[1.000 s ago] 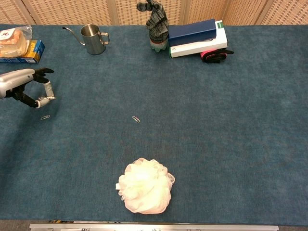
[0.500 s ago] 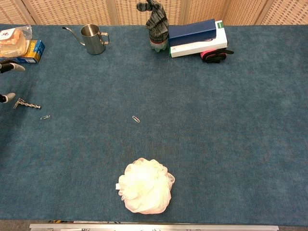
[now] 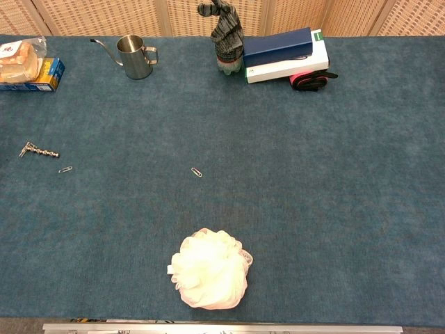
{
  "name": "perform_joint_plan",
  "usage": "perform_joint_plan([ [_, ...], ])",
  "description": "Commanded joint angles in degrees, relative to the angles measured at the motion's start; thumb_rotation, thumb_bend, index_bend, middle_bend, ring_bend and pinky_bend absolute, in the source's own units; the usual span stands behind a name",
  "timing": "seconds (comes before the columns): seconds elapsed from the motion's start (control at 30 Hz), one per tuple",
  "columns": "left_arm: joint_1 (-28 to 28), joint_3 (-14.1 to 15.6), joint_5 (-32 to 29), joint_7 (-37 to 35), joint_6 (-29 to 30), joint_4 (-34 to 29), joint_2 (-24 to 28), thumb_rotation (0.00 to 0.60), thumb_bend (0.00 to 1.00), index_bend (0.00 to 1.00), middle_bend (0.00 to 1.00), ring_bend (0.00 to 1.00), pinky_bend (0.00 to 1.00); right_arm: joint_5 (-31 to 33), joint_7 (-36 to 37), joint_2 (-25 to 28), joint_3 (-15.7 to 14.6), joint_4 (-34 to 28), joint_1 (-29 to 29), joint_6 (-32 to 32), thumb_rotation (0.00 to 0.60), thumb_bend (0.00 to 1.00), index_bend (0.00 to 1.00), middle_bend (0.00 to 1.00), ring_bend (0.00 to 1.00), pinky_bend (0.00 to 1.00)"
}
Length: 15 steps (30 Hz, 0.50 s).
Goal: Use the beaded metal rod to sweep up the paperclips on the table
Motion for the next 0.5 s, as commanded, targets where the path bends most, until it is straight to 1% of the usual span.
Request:
perform_joint_plan([
  [0.03, 2.42, 0.86, 2.53, 0.43, 3.15, -4.17, 2.48, 0.6, 0.42, 0.28, 0.0, 0.0, 0.0, -0.5, 0.67, -0.29, -0.29, 0.16, -0.49, 0.38, 0.6, 0.0, 0.13, 0.04, 0.0, 0.06],
  [0.23, 5.83, 1.99, 5.8, 0.37, 6.96, -8.77, 4.7, 0.6, 0.41, 0.32, 0.01, 0.0, 0.0, -1.55, 1.33, -0.9, -1.55, -0.03, -1.78, 0.8, 0.6, 0.0, 0.14, 0.05, 0.0, 0.06],
  [0.33, 7.19, 2.76, 6.95, 0.43, 7.61, -9.86, 5.5, 0.6, 0.42, 0.32, 0.01, 0.0, 0.0, -1.87, 1.35, -1.07, -2.13, -0.63, -2.68, 1.55, 0.6, 0.0, 0.14, 0.05, 0.0, 0.06],
  [0.5, 8.71, 3.24, 8.74, -0.04, 8.16, -10.5, 6.04, 0.6, 0.41, 0.32, 0.01, 0.0, 0.0, -2.36, 0.71, -0.49, -2.87, -2.16, -4.03, 2.87, 0.6, 0.0, 0.14, 0.05, 0.0, 0.06],
])
